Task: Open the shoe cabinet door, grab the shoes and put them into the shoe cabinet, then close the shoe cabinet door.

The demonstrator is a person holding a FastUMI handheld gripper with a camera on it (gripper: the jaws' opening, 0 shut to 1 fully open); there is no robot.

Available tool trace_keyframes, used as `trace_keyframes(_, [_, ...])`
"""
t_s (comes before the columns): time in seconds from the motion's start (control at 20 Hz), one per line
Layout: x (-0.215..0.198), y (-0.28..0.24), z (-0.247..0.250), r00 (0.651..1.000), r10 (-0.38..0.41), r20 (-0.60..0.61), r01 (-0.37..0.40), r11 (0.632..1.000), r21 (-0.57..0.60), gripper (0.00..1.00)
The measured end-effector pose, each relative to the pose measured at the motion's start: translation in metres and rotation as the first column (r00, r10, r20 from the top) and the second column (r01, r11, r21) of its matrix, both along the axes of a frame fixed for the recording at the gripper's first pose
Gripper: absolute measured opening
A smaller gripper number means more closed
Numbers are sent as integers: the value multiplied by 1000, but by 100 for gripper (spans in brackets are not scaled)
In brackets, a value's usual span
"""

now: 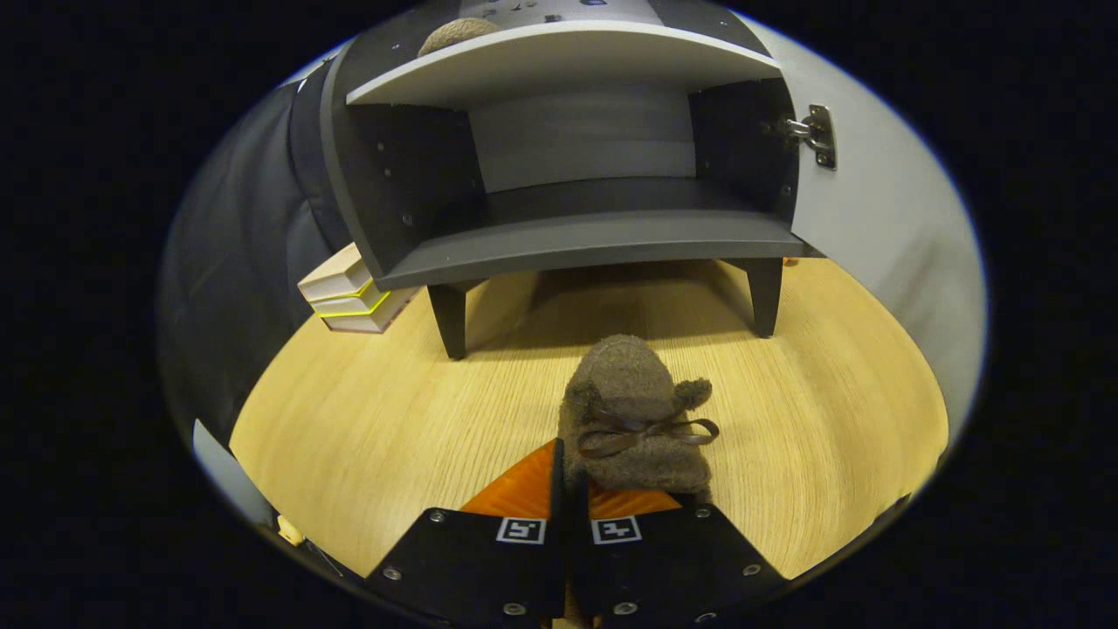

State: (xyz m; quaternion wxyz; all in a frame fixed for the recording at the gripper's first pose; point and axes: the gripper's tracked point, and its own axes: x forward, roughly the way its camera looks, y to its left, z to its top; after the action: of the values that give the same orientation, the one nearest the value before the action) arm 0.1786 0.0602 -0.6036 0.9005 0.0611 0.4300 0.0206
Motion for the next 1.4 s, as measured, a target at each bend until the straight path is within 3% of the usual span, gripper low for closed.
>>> trace_keyframes(0.4, [-4,-12,92,993,-37,112,43,998,-46,5])
trace_keyframes(0.85, [2,4,221,958,-89,274,117,989,-90,5])
trace_keyframes(1.4, [65,6,305,931,-18,363,95,976,-195,5])
